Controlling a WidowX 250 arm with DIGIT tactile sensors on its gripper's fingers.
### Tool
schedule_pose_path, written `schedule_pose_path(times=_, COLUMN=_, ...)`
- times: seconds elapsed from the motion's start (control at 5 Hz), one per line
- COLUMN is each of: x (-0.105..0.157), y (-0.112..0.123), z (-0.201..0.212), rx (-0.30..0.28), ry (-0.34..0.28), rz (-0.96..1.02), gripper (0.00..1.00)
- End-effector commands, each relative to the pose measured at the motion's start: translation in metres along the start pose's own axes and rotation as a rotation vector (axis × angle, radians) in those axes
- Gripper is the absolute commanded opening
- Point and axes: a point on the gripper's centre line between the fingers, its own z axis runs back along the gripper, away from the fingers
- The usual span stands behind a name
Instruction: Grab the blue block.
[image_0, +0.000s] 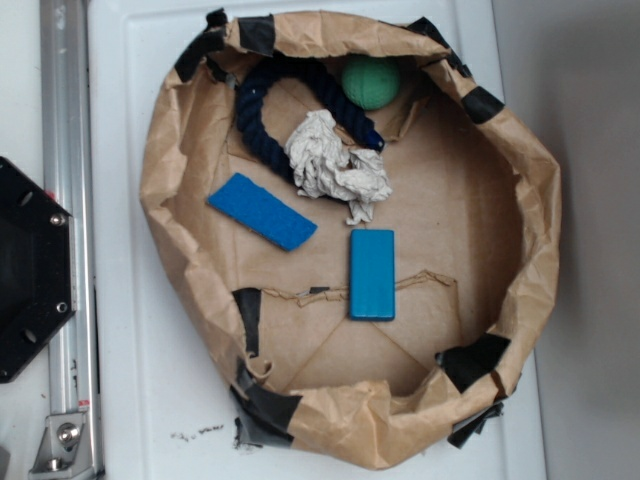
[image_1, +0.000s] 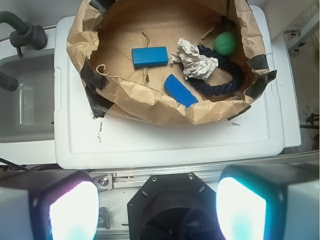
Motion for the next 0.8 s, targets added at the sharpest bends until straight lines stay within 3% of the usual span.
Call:
schedule_pose_path(times=0.0, x=0.0, y=0.0, z=0.0, rx=0.0, ry=0.0, rz=0.0, gripper=1.0)
schedule_pose_path(times=0.2, x=0.047, y=0.008, z=-0.03, rx=0.02, ry=0.018, rz=-0.181, gripper=1.0)
schedule_pose_path(times=0.4, x=0.094, y=0.012, z=-0.064, rx=-0.012, ry=0.035, rz=-0.412, gripper=1.0)
schedule_pose_path(times=0.6, x=0.119, y=0.006, z=-0.096, rx=-0.027, ry=0.069, rz=-0.639, gripper=1.0)
